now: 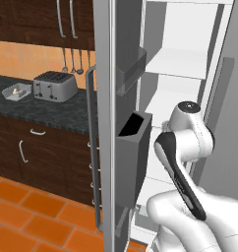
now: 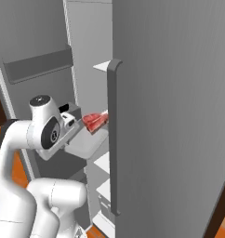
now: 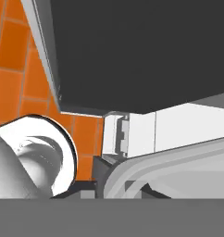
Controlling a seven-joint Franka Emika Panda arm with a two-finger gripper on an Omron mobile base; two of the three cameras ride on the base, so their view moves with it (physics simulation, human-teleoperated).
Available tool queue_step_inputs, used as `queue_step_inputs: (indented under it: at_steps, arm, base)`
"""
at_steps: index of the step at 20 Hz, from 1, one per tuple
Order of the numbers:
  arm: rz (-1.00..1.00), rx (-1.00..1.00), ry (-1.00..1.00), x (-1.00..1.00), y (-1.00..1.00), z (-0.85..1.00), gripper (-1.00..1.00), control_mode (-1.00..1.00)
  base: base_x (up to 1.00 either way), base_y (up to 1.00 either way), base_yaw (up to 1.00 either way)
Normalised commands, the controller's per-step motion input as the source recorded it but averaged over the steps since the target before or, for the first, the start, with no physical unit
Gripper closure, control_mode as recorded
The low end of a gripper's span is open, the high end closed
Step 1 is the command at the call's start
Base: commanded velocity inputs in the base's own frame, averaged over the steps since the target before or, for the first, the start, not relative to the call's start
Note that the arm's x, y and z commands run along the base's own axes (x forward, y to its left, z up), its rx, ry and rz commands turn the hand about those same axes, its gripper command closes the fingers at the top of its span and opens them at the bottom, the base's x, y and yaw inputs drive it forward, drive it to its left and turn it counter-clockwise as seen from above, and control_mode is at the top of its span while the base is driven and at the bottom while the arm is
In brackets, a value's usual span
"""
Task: Take the meat container that has the steak and place it on the second highest rack of the freezer. Then take the vegetable container that has the mushroom and carrot and place it on the highest rack of the freezer.
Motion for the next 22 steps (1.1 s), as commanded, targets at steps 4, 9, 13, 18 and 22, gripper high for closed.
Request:
queue_step_inputs:
  at_steps: [4, 9, 13, 18, 22]
  arm:
    - [-0.02, 0.11, -0.02, 0.74, 0.00, 0.00, 1.00, -1.00]
    - [-0.09, 0.14, 0.00, 0.68, -0.01, 0.00, 1.00, -1.00]
    - [-0.13, 0.15, -0.03, 0.65, -0.06, 0.00, 1.00, -1.00]
    - [-0.10, 0.12, -0.09, 0.42, -0.13, 0.00, 1.00, -1.00]
    - [0.00, 0.02, -0.01, 0.31, -0.02, 0.00, 1.00, -1.00]
  base:
    - [0.00, 0.00, 0.00]
    - [0.00, 0.00, 0.00]
    - [0.00, 0.00, 0.00]
    - [0.00, 0.00, 0.00]
    - [0.00, 0.00, 0.00]
